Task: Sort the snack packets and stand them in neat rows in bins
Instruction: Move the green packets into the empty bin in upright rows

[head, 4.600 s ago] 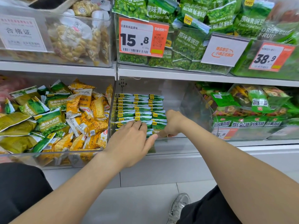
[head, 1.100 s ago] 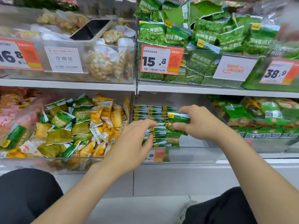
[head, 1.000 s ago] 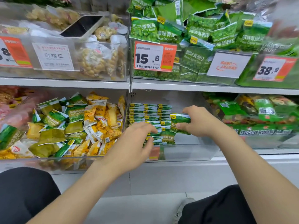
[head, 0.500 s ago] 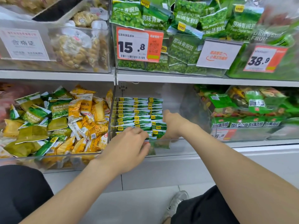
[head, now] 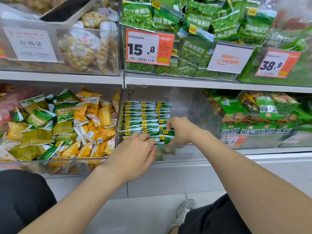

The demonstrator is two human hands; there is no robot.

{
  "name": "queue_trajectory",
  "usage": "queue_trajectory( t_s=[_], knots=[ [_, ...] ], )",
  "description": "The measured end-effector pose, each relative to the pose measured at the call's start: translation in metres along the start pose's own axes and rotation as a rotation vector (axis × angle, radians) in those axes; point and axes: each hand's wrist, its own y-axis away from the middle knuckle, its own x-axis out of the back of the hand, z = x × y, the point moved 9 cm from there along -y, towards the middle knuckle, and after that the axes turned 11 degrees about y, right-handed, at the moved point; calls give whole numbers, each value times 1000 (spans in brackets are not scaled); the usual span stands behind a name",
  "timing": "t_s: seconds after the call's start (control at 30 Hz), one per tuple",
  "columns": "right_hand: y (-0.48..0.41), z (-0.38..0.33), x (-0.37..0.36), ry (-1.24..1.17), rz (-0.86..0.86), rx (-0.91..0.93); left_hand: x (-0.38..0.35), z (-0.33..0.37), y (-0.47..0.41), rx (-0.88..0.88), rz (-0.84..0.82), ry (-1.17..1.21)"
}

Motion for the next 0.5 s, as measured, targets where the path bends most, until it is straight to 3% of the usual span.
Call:
queue_trajectory(
  t_s=[0.17,0.27,0.5],
  knots=[
    [7,9,19,-171,37,-18,1,2,-1,-25,11,-5],
    [8,-4,22,-143,95,58,2,1,1,-36,20,12],
    [15,-3,30,-41,63,17,15,4,13,-116,86,7]
  ],
)
